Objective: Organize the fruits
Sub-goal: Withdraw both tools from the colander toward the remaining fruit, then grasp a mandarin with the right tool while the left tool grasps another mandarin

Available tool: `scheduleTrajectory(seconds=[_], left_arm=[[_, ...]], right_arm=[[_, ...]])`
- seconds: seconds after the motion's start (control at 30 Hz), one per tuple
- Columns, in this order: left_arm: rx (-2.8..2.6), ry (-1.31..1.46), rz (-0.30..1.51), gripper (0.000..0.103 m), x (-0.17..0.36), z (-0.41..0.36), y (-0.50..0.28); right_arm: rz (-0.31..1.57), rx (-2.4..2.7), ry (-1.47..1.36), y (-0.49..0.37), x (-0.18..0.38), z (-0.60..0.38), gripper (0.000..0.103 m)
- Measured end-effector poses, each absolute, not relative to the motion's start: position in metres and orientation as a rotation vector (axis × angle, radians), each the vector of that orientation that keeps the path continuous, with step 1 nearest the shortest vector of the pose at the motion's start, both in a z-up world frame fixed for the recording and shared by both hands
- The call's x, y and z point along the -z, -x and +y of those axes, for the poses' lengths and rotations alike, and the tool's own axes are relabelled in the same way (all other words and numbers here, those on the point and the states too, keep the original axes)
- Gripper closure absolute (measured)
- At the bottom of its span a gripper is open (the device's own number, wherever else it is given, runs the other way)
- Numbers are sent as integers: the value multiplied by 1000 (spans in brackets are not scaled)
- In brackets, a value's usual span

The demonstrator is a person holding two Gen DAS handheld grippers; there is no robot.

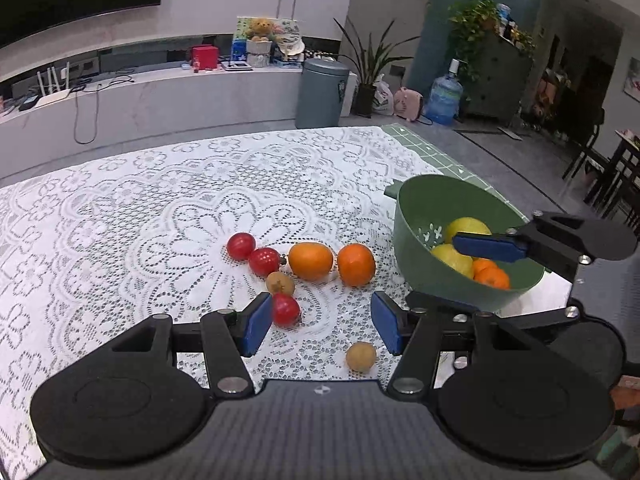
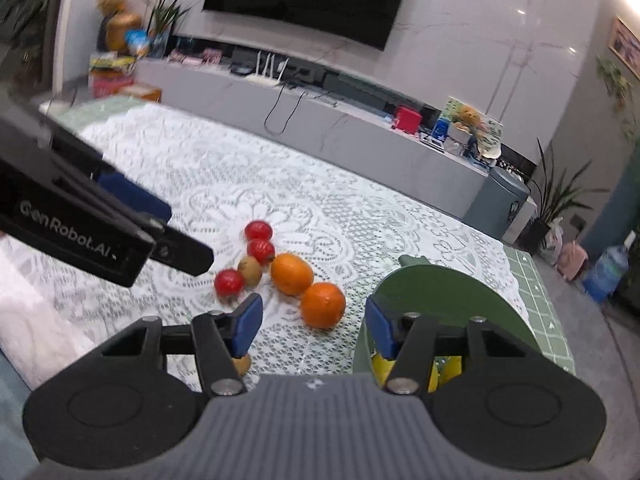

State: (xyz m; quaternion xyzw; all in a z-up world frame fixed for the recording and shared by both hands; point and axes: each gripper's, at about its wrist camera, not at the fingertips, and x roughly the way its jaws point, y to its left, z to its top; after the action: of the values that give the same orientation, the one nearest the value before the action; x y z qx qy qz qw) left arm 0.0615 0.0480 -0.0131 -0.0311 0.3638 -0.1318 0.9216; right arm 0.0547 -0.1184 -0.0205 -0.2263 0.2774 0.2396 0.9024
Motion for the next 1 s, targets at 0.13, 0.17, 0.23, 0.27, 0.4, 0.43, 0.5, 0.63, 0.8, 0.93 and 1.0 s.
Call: scheduleTrajectory(seconds=[0.13, 0.17, 0.23, 0.27, 0.4, 0.43, 0.5, 0.63, 0.8, 0.93, 1.0], left_arm=[[290, 47, 762, 37, 20, 49, -72], [292, 41, 767, 37, 21, 49, -74], [294, 22, 778, 37, 24, 50, -80], [298, 7, 780, 37, 25, 50, -83], [332, -39, 794, 42, 29, 49, -93], [341, -50, 795, 42, 30, 48, -95], [351, -65, 799, 42, 33, 48, -99], [378, -61, 806, 42, 38, 48, -111], [393, -73, 817, 42, 48, 47, -124], [405, -66, 823, 42, 53, 48, -134], [413, -66, 825, 42, 54, 48, -138]], right_arm=[[572, -520, 577, -63, 32, -106, 51], [568, -529, 613, -66, 35, -103, 52], [578, -559, 673, -75, 39, -96, 52], [591, -578, 703, -81, 41, -93, 53], [623, -634, 845, -100, 48, -81, 54], [621, -644, 877, -104, 50, -79, 54], [624, -675, 939, -114, 54, -73, 54], [682, -753, 1025, -132, 63, -67, 54], [735, -775, 1093, -146, 75, -63, 54], [768, -779, 1110, -156, 83, -62, 54], [780, -788, 1116, -159, 87, -61, 56]])
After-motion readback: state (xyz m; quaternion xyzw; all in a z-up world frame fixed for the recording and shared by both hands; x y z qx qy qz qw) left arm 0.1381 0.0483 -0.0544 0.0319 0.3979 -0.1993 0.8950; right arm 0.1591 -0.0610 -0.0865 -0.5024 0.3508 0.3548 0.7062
